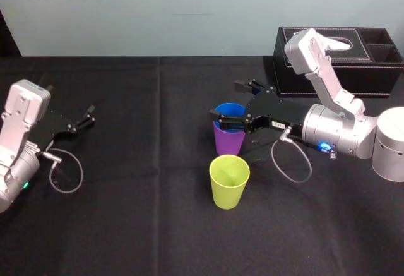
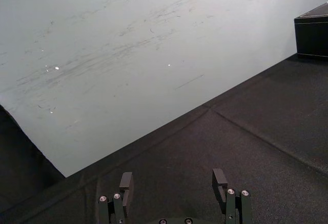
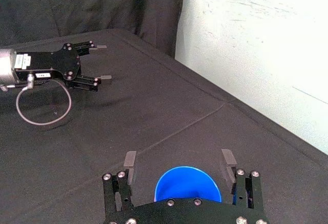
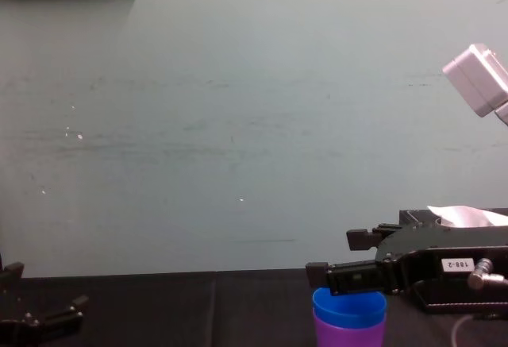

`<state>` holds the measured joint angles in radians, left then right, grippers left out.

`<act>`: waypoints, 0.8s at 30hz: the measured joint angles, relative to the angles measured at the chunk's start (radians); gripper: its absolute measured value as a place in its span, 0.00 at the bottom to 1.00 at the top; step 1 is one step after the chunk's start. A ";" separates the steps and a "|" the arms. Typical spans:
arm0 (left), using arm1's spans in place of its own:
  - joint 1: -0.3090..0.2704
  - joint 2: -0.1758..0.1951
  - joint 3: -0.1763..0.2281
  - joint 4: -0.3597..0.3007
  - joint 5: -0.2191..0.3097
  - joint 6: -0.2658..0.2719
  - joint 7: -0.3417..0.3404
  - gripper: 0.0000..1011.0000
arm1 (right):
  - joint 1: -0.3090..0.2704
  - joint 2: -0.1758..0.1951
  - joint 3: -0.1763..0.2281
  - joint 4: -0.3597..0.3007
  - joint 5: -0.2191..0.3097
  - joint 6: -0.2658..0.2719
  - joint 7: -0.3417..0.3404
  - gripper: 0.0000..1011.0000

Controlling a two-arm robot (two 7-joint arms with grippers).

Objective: Stack the three plastic cups sequentially using one hand.

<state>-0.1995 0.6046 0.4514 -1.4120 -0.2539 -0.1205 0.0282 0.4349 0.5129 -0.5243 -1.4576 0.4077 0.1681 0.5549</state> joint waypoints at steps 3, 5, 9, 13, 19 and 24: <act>0.000 0.000 0.000 0.000 0.000 0.000 0.000 1.00 | 0.000 0.000 0.000 0.000 0.000 0.000 0.000 0.99; 0.000 0.000 0.000 0.000 0.000 0.000 0.000 1.00 | 0.000 0.000 0.000 0.000 0.000 0.000 0.000 0.99; 0.000 0.000 0.000 0.000 0.000 0.000 0.000 1.00 | 0.000 0.000 0.000 0.000 0.000 0.001 0.000 0.99; 0.000 0.000 0.000 0.000 0.000 0.000 0.000 1.00 | 0.000 0.000 0.000 0.000 0.000 0.001 0.000 0.99; 0.000 0.000 0.000 0.000 0.000 0.000 0.000 1.00 | -0.012 0.025 0.014 -0.019 0.011 -0.001 0.014 0.99; 0.000 0.000 0.000 0.000 0.000 0.000 0.000 1.00 | -0.056 0.069 0.044 -0.052 0.050 -0.023 0.041 0.99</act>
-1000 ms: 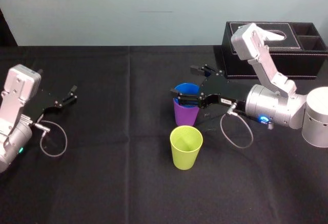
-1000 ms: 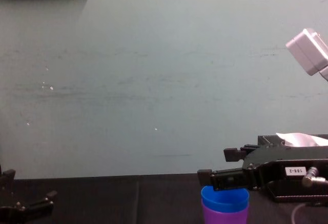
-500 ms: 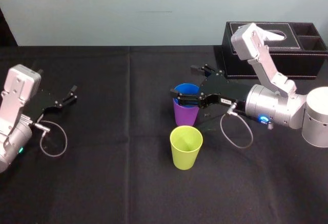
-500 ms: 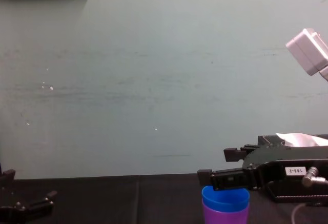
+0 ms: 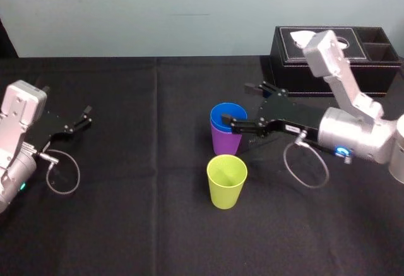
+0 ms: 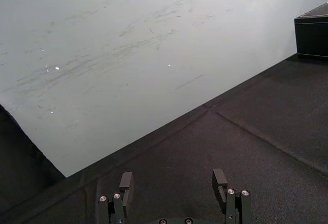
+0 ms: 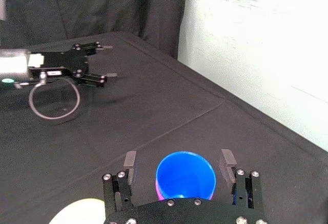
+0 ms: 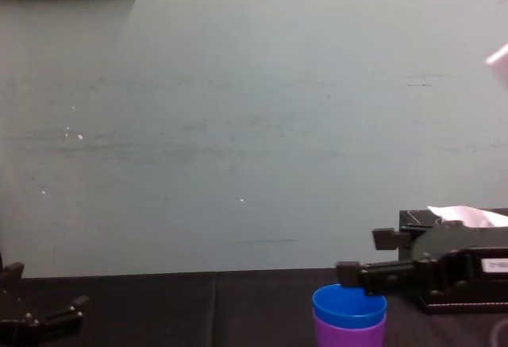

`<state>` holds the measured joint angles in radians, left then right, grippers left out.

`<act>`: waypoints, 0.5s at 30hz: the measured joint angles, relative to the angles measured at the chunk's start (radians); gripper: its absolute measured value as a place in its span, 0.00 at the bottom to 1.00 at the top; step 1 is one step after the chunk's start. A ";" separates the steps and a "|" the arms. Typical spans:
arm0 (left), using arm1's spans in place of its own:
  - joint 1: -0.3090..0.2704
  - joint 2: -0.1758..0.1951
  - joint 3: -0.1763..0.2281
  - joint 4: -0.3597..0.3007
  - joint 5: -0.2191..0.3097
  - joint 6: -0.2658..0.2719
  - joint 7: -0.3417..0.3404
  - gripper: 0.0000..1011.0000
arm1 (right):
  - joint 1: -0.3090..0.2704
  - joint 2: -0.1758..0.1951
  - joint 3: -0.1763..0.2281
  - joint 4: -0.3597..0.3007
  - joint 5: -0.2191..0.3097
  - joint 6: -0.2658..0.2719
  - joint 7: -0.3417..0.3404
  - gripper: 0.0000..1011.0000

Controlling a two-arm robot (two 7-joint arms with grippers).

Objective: Stack the three plastic cups sequentially using one hand.

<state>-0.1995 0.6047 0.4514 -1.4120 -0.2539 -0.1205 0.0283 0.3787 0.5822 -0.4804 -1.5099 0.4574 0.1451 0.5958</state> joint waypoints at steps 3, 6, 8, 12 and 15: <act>0.000 0.000 0.000 0.000 0.000 0.000 0.000 1.00 | -0.037 0.036 0.018 -0.026 0.025 -0.026 0.021 0.99; 0.000 0.000 0.000 0.000 0.000 0.000 0.000 1.00 | -0.074 0.070 0.036 -0.049 0.049 -0.055 0.041 0.99; 0.000 0.000 0.000 0.000 0.000 0.000 0.000 1.00 | -0.091 0.085 0.043 -0.058 0.060 -0.068 0.050 0.99; 0.000 0.000 0.000 0.000 0.000 0.000 0.000 1.00 | -0.130 0.122 0.054 -0.083 0.074 -0.090 0.064 0.99; 0.000 0.000 0.000 0.000 0.000 0.000 0.000 1.00 | -0.155 0.148 0.054 -0.097 0.072 -0.102 0.073 0.99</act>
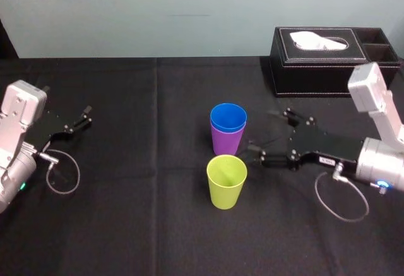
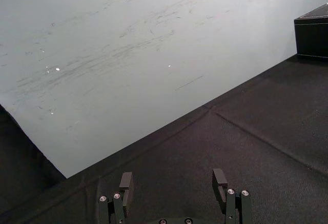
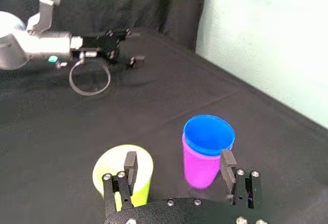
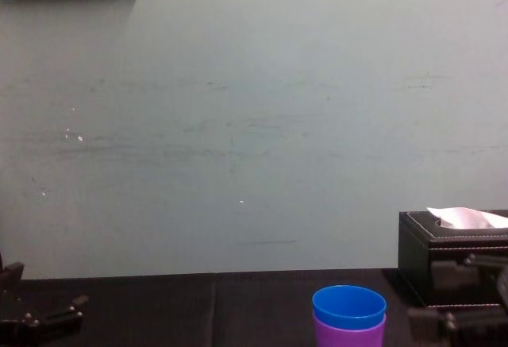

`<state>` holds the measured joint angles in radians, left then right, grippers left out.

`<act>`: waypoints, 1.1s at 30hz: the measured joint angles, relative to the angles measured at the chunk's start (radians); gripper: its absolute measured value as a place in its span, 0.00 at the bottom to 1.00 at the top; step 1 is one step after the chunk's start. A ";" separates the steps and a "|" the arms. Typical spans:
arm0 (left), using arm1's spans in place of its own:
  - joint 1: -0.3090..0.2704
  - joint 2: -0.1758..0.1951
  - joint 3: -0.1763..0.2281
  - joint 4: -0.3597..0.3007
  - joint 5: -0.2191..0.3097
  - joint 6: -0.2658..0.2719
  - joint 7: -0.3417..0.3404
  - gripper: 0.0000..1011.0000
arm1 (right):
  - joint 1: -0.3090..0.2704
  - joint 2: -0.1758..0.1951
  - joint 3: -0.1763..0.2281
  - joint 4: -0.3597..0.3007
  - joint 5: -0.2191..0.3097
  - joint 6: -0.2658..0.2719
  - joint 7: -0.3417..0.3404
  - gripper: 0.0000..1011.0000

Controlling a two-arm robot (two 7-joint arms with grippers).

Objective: Stack the three plastic cups sequentially using one hand.

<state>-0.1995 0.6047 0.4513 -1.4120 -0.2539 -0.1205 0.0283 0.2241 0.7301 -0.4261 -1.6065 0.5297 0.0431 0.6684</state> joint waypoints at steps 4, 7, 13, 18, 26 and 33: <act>0.000 0.000 0.000 0.000 0.000 0.000 0.000 1.00 | -0.022 0.022 -0.010 -0.005 -0.013 -0.011 0.010 0.99; 0.000 0.000 0.000 0.000 0.000 0.000 0.000 1.00 | -0.033 0.031 -0.019 -0.004 -0.028 -0.018 0.015 0.99; 0.000 0.000 0.000 0.000 0.000 0.000 0.000 1.00 | -0.036 0.034 -0.043 0.013 -0.053 -0.027 0.034 0.99; 0.000 0.000 0.000 0.000 0.000 0.000 0.000 1.00 | -0.028 0.025 -0.065 0.032 -0.066 -0.032 0.057 0.99; 0.000 0.000 0.000 0.000 0.000 0.000 0.000 1.00 | -0.011 0.009 -0.090 0.058 -0.075 -0.032 0.075 0.99; 0.000 0.000 0.000 0.000 0.000 0.000 0.000 1.00 | 0.000 0.005 -0.103 0.066 -0.075 -0.032 0.087 0.99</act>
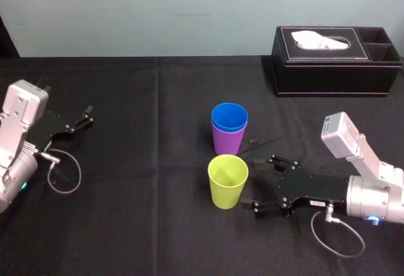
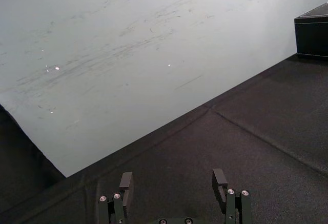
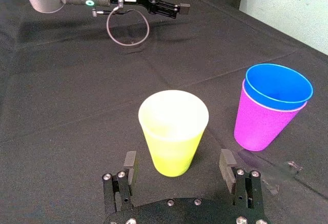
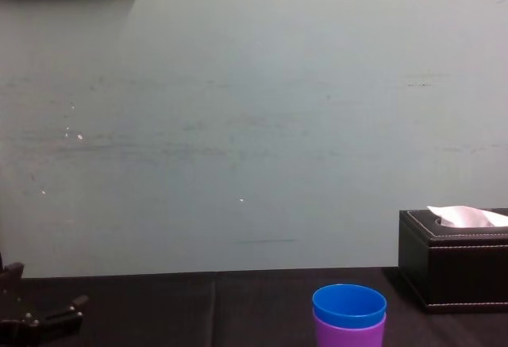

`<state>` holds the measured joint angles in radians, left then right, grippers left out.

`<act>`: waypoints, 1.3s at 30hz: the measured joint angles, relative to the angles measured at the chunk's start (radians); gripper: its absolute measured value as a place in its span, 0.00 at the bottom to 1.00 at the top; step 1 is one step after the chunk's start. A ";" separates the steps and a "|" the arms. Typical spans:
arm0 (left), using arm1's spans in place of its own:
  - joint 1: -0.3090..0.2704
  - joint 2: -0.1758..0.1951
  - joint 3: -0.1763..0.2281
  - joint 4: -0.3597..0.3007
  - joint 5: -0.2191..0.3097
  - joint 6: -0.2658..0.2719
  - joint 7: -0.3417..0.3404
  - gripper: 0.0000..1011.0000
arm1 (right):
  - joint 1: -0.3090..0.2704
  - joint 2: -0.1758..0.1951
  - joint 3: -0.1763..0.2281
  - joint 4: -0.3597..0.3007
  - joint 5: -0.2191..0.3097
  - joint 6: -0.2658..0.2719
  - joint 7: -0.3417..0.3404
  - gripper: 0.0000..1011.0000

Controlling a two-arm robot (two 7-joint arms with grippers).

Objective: Stack the three plastic cups sequentially using one hand.

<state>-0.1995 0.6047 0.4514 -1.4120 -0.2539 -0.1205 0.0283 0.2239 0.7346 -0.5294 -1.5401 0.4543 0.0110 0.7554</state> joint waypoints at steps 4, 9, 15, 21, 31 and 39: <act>0.000 0.000 0.000 0.000 0.000 0.000 0.000 1.00 | 0.004 -0.002 -0.004 0.002 0.000 0.000 0.002 0.99; 0.000 0.000 0.000 0.000 0.000 0.000 0.000 1.00 | 0.007 -0.004 -0.009 0.004 0.001 0.003 0.002 0.99; 0.000 0.000 0.000 0.000 0.000 0.000 0.000 1.00 | 0.016 -0.012 -0.017 0.012 0.003 0.005 0.006 0.99; 0.000 0.000 0.000 0.000 0.000 0.000 0.000 1.00 | 0.029 -0.023 -0.028 0.019 0.002 0.007 0.009 0.99; 0.000 0.000 0.000 0.000 0.000 0.000 0.000 1.00 | 0.074 -0.067 -0.063 0.060 -0.019 0.012 0.013 0.99; 0.000 0.000 0.000 0.000 0.000 0.000 0.000 1.00 | 0.110 -0.102 -0.086 0.097 -0.033 0.015 0.014 0.99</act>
<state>-0.1995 0.6047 0.4513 -1.4120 -0.2539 -0.1205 0.0283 0.3343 0.6323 -0.6152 -1.4433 0.4211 0.0263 0.7697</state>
